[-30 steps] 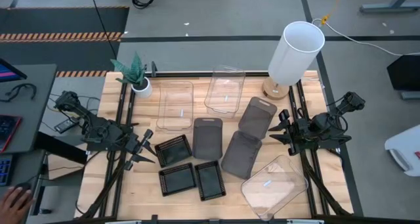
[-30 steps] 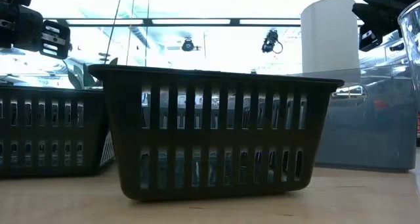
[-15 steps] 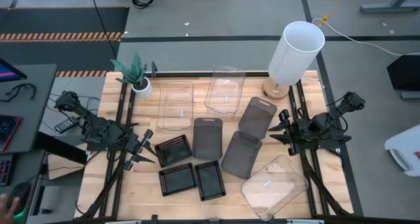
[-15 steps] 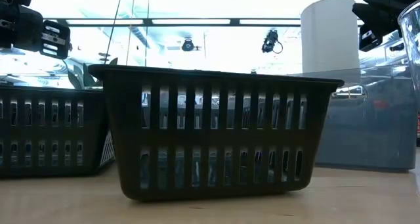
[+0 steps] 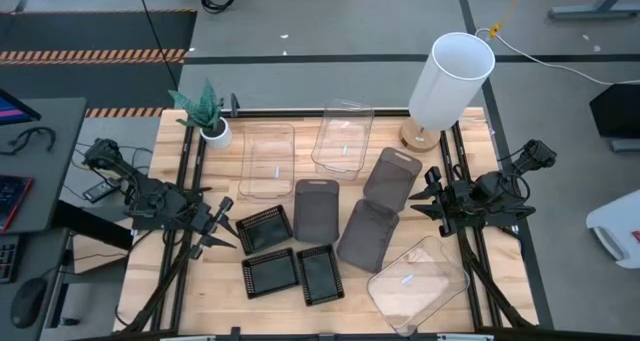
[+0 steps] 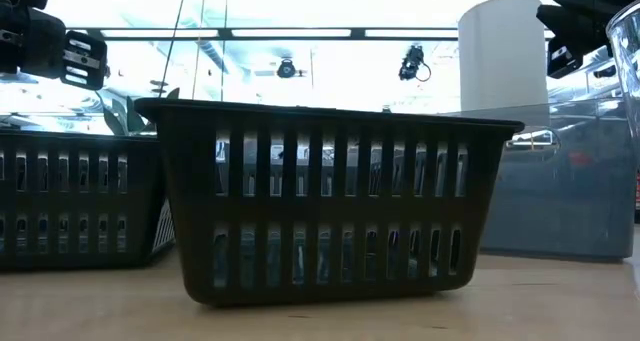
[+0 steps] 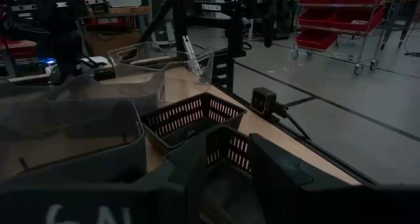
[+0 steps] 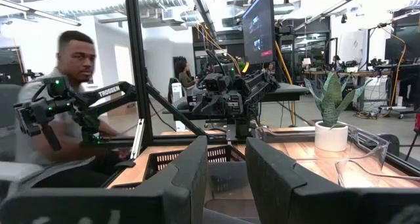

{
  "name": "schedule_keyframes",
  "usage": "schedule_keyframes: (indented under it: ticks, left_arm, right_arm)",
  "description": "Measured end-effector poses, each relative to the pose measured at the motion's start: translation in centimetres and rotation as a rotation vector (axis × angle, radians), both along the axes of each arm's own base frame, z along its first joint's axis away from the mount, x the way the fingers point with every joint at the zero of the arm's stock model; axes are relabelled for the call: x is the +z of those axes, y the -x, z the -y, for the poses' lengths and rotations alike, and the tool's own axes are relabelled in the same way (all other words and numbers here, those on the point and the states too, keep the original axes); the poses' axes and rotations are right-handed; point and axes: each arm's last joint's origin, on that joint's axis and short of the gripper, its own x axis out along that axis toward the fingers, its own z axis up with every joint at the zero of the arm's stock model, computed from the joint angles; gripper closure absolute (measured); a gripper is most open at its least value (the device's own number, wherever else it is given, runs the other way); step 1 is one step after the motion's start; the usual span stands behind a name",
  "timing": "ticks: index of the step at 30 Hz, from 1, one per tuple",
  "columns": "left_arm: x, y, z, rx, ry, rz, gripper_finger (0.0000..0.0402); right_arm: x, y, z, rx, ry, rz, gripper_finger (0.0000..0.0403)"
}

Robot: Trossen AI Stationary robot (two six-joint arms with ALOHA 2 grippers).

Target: Stack baskets by color

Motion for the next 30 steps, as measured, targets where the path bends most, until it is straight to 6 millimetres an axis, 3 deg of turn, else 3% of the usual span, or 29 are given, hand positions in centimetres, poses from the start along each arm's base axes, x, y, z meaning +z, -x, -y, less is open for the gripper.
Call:
schedule_keyframes:
  ticks: [28,30]
  left_arm:
    - [0.00,0.00,0.00,0.000,0.000,0.000,0.0280]
    - [0.00,0.00,0.00,0.000,0.000,0.000,0.0280]
  right_arm:
    - [0.00,0.00,0.00,0.000,0.001,0.000,0.0292]
    - [0.15,0.02,0.06,-0.028,0.078,0.020,0.0293]
